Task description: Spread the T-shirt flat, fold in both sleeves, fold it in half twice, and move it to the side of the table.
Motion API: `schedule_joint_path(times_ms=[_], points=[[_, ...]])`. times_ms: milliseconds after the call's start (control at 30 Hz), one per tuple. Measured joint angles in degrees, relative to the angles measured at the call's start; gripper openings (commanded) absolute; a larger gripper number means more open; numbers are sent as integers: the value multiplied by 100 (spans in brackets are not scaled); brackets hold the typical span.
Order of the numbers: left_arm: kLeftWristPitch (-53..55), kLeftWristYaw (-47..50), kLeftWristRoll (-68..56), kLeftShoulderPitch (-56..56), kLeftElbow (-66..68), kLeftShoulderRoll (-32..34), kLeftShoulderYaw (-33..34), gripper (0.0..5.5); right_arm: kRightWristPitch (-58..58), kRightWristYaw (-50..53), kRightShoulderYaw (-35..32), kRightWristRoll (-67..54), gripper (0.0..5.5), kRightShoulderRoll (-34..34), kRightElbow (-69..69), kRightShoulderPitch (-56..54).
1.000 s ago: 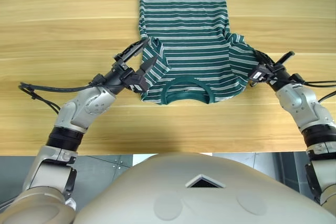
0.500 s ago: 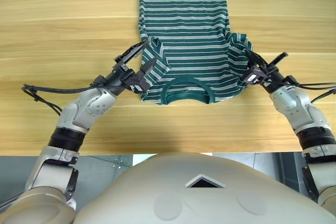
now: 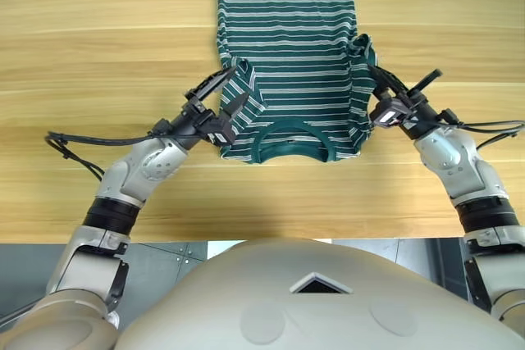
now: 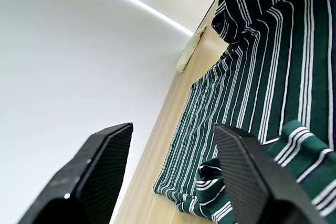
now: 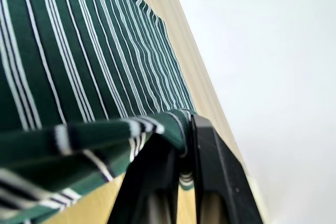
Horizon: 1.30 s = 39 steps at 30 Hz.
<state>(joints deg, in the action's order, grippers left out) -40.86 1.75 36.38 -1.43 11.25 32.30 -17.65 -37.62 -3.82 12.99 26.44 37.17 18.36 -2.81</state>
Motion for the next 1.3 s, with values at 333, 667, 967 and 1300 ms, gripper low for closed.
schedule_joint_path(times_ms=[333, 667, 967, 1300], points=[[-12, 0, 49, -44, 16, -111, -61, 288, -28, -269, 472, 406, 85, -200, 478, -157], [-30, 3, 49, -88, 236, -152, -150, 288, -54, -474, 617, 405, 253, -477, 632, -451], [-20, 55, 228, -227, 645, -148, -193, 288, -158, -263, 616, 448, 380, -693, 611, -712], [-24, 271, 287, -335, 977, -158, -212, 288, 206, 1333, 354, 955, 380, -916, 2621, -2420]])
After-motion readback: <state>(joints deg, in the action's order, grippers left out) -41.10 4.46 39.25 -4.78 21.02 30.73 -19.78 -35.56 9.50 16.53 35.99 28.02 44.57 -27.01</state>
